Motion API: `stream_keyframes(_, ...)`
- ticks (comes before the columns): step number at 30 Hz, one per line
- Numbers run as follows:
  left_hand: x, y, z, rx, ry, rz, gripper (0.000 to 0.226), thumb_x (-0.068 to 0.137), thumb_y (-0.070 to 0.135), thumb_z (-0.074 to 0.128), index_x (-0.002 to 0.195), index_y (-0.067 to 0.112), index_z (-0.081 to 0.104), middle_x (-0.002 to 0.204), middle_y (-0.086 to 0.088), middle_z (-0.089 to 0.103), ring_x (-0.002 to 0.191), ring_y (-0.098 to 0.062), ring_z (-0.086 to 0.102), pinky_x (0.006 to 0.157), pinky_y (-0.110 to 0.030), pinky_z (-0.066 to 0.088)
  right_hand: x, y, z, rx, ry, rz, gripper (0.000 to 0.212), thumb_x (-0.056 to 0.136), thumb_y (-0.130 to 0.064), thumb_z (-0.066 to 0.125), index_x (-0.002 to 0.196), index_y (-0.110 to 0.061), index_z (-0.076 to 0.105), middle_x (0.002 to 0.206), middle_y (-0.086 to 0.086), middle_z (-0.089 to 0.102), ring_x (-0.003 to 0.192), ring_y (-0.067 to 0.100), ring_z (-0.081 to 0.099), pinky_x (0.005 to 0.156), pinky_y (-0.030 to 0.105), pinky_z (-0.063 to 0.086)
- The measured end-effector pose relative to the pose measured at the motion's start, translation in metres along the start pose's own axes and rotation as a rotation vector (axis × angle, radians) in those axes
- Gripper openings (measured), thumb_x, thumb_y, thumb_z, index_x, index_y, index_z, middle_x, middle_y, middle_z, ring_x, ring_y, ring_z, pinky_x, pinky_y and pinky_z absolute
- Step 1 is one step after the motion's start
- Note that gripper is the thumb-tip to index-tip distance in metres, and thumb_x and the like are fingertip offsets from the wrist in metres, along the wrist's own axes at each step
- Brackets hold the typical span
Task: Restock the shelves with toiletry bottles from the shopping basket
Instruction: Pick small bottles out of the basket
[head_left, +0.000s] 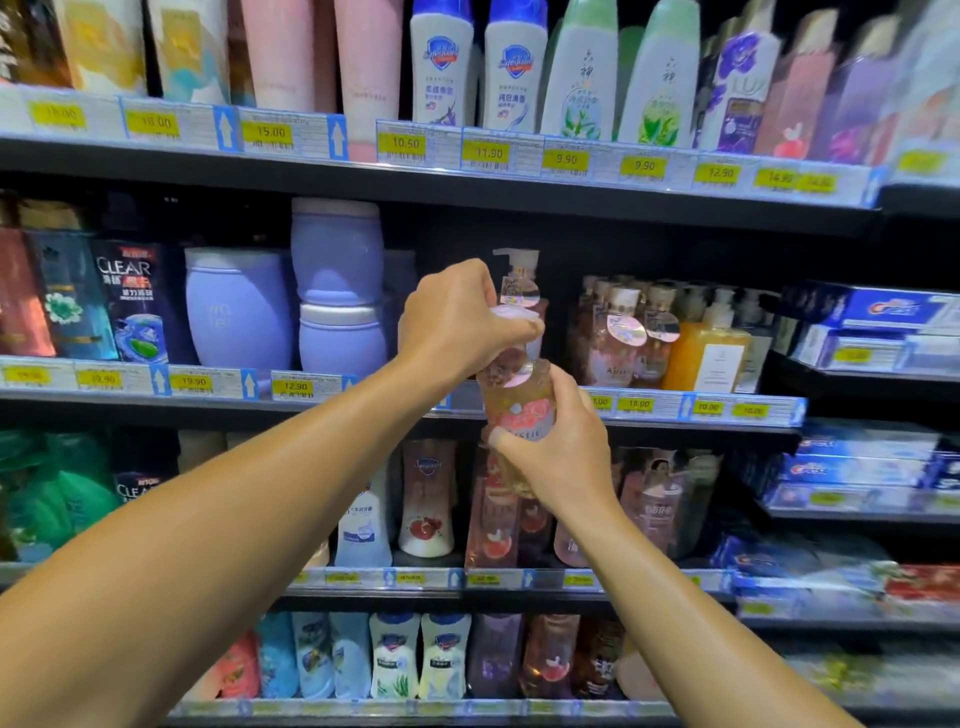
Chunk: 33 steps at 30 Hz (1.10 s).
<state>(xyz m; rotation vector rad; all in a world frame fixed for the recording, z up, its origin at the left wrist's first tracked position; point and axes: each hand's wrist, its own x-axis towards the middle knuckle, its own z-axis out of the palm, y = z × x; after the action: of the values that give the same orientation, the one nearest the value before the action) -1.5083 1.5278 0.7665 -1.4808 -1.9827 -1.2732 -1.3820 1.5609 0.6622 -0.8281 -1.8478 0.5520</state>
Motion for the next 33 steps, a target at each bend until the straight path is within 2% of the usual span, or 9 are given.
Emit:
stream_keyframes(4,-0.001,-0.005,0.000,-0.208,-0.126,0.057,0.043,0.058,0.061,0.076,0.076,0.026,0.060,0.072,0.009,0.065,0.070,-0.008,0.061,0.057,-0.025,0.047,0.003,0.006,-0.013,0.032,0.042,-0.041,0.069,0.061,-0.039,0.079,0.125,-0.039,0.050,0.111,-0.017,0.059,0.100,0.002,0.056,0.082,0.024,0.046)
stream_keyframes(8,0.004,-0.022,0.001,-0.406,-0.195,0.066,0.040,0.063,0.060,0.072,0.090,0.032,0.064,0.078,0.013,0.070,0.069,0.003,0.061,0.064,-0.012,0.045,0.006,0.017,-0.028,0.161,0.059,-0.008,0.062,0.064,-0.036,0.084,0.118,-0.036,0.055,0.109,-0.015,0.064,0.097,0.003,0.062,0.083,0.031,0.054)
stream_keyframes(12,0.014,-0.041,0.027,-0.322,-0.088,-0.068,0.044,0.073,0.041,0.078,0.110,0.024,0.061,0.097,0.008,0.067,0.086,-0.010,0.062,0.073,-0.020,0.045,0.012,0.027,-0.041,0.177,0.077,-0.005,0.059,0.065,-0.035,0.085,0.115,-0.036,0.055,0.110,-0.015,0.064,0.095,-0.001,0.062,0.079,0.022,0.051)
stream_keyframes(17,0.029,-0.043,0.058,-0.231,-0.180,-0.092,0.073,0.073,0.041,0.079,0.135,0.018,0.048,0.126,-0.001,0.061,0.109,-0.018,0.057,0.079,-0.023,0.037,0.013,0.041,-0.055,0.181,0.054,0.011,0.055,0.063,-0.041,0.083,0.107,-0.051,0.052,0.106,-0.020,0.065,0.092,-0.004,0.063,0.075,0.016,0.051)
stream_keyframes(22,0.040,-0.039,0.083,-0.254,-0.212,-0.162,0.054,0.069,0.040,0.081,0.113,0.020,0.055,0.097,0.006,0.062,0.080,-0.009,0.057,0.056,-0.013,0.034,0.012,0.057,-0.066,0.209,0.063,0.001,0.059,0.062,-0.044,0.083,0.115,-0.045,0.055,0.105,-0.026,0.065,0.092,-0.003,0.064,0.071,0.011,0.050)
stream_keyframes(24,0.044,-0.036,0.093,-0.243,-0.213,-0.186,0.048,0.071,0.042,0.081,0.100,0.016,0.054,0.084,0.009,0.055,0.070,-0.002,0.049,0.052,-0.016,0.033,0.013,0.063,-0.070,0.222,0.057,0.007,0.062,0.063,-0.043,0.083,0.118,-0.042,0.056,0.106,-0.025,0.066,0.093,-0.003,0.065,0.072,0.011,0.051)
stream_keyframes(27,0.050,-0.028,0.109,-0.200,-0.212,-0.224,0.042,0.074,0.041,0.081,0.076,0.014,0.049,0.074,0.004,0.054,0.062,-0.006,0.048,0.047,-0.022,0.031,0.015,0.070,-0.073,0.236,0.049,0.017,0.064,0.063,-0.040,0.085,0.121,-0.041,0.056,0.107,-0.022,0.067,0.094,-0.001,0.066,0.072,0.014,0.052)
stream_keyframes(30,0.057,-0.022,0.122,-0.183,-0.231,-0.207,0.040,0.077,0.034,0.079,0.104,0.011,0.060,0.091,-0.004,0.064,0.075,-0.016,0.055,0.056,-0.023,0.039,0.016,0.075,-0.078,0.236,0.053,0.017,0.066,0.061,-0.040,0.084,0.121,-0.040,0.057,0.108,-0.019,0.068,0.094,-0.001,0.066,0.071,0.011,0.050)
stream_keyframes(33,0.063,-0.019,0.130,-0.215,-0.229,-0.199,0.060,0.079,0.026,0.078,0.131,0.016,0.050,0.117,-0.007,0.063,0.102,-0.023,0.057,0.074,-0.027,0.041,0.017,0.080,-0.081,0.211,0.043,0.019,0.063,0.060,-0.041,0.084,0.117,-0.044,0.057,0.107,-0.020,0.067,0.094,-0.001,0.065,0.071,0.011,0.049)
